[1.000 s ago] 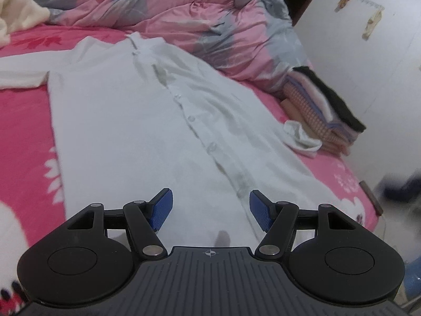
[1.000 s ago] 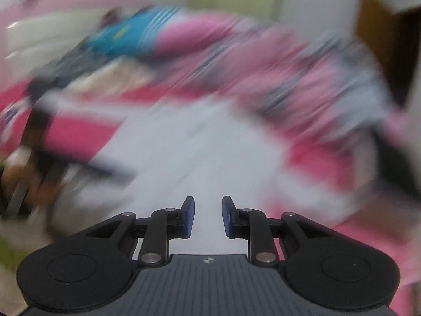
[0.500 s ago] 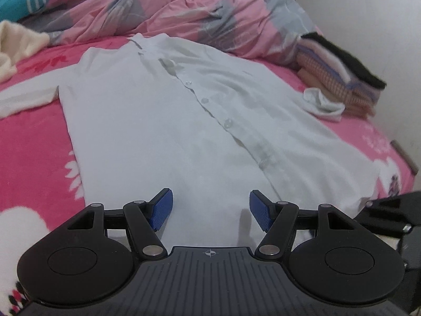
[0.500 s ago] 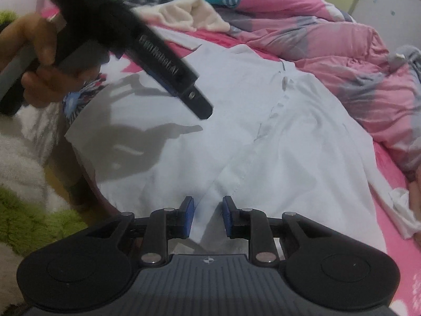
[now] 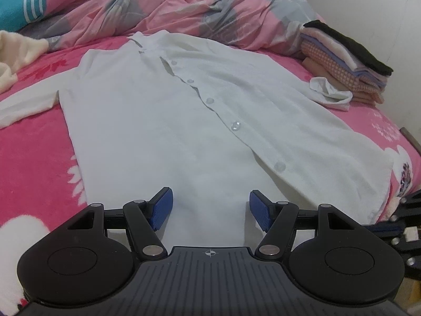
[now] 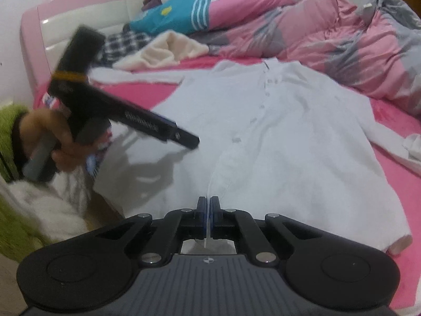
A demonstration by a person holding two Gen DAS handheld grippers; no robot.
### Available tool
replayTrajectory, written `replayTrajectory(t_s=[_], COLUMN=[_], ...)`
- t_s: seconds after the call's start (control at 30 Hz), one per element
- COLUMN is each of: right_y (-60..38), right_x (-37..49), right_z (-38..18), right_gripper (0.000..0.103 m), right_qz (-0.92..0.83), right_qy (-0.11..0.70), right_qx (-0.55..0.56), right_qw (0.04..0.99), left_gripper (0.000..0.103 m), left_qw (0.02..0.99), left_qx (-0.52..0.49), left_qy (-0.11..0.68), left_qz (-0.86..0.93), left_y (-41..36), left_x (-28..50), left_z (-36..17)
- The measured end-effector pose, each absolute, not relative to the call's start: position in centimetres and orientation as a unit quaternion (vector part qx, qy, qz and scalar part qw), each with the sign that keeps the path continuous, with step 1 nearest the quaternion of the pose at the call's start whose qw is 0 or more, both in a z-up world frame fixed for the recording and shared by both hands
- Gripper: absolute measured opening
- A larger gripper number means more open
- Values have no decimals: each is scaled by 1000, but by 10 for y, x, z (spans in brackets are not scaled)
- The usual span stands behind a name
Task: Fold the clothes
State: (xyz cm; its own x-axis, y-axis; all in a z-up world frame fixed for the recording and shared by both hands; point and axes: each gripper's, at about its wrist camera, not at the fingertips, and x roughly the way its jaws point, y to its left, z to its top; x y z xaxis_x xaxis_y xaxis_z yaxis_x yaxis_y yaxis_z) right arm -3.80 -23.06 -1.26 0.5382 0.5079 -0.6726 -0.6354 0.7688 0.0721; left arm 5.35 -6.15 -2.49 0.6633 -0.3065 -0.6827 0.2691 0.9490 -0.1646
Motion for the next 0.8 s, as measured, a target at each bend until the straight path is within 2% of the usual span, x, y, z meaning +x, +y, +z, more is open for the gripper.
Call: replayTrajectory(t_s=[0.2, 0.27, 0.33, 0.47, 0.57, 0.63, 0.8], right_y=[-229, -235, -246, -297, -351, -387, -454], right_x=[-40, -42, -46, -53, -52, -43, 23], right_z=[-33, -32, -27, -5, 10, 16, 13], right_gripper=[4, 8, 18, 24, 33, 43, 50], right_qz=[312, 311, 310, 290, 223, 170, 101], right_qy=[374, 377, 378, 348, 314, 297, 306], right_qx=[-108, -94, -61, 51, 137, 186, 297], right_qw=[867, 867, 870, 890, 913, 921, 899], left_gripper=[65, 65, 65, 65, 65, 65, 66], left_qw=[921, 920, 918, 911, 906, 901, 895], left_qx=[-9, 1, 10, 37, 70, 85, 82], left_qy=[354, 345, 338, 330, 330, 339, 356], left_qz=[-164, -185, -207, -246, -256, -257, -255], left_y=[-70, -81, -94, -123, -140, -145, -145], left_x=[53, 55, 57, 59, 58, 58, 59], left_z=[-11, -7, -5, -9, -17, -24, -32])
